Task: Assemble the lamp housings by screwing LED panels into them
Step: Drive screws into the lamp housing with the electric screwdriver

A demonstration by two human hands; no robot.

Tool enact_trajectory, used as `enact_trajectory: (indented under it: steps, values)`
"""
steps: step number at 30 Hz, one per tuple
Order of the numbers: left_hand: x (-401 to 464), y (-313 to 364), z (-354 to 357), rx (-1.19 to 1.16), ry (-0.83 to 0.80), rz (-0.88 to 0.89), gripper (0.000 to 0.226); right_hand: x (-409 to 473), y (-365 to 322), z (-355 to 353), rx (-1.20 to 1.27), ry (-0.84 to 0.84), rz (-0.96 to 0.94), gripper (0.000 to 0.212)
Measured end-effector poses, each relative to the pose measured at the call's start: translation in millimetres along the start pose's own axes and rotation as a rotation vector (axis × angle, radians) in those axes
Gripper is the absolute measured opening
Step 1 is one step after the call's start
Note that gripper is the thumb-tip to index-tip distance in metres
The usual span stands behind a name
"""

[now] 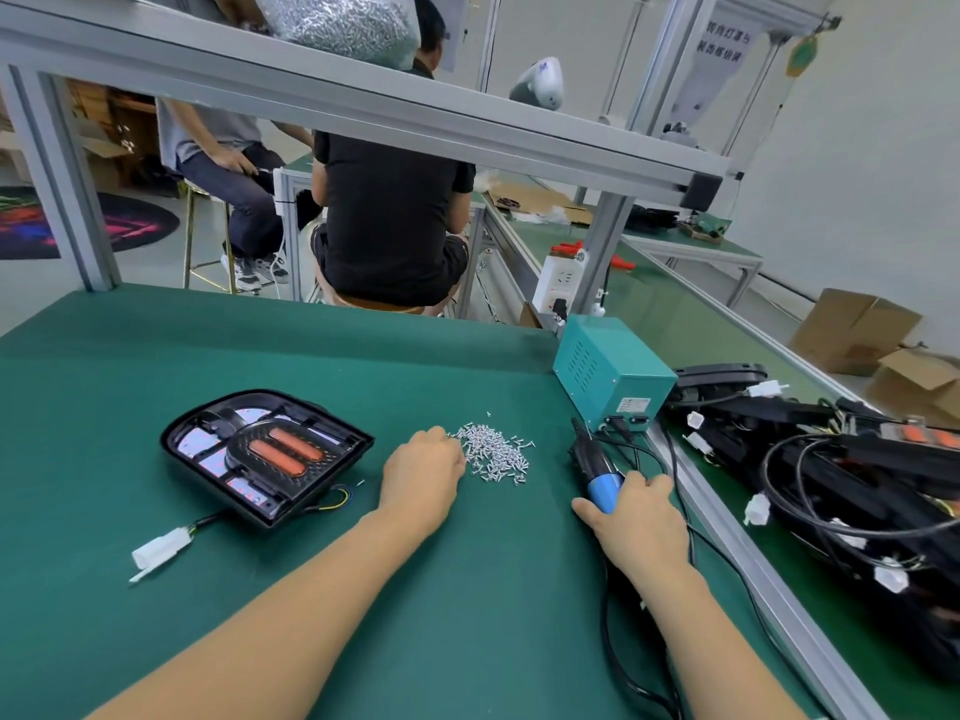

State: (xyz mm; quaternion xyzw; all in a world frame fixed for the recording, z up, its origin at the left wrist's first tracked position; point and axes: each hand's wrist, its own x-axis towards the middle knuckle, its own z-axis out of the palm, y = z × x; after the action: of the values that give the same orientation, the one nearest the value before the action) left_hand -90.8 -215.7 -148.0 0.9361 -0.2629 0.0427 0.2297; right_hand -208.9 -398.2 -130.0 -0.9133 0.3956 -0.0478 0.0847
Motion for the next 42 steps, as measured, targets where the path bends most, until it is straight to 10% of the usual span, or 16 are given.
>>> enact_trajectory:
  steps: [6,11,19,42]
  values:
    - [-18,2,-17,-0.629,0.008,-0.124,0.013,15,9,-14,0.154,-0.188,0.027,0.05]
    - [-33,5,-41,-1.258,-0.054,-0.278,0.01,19,16,-34,0.939,-0.283,0.19,0.038]
    - [-52,6,-74,-1.614,-0.093,-0.271,0.017,-6,-30,-99,2.045,-0.413,0.1,0.021]
    - [-86,-25,-115,-1.666,0.057,-0.255,0.014,-73,-147,-129,2.419,0.012,-0.412,0.018]
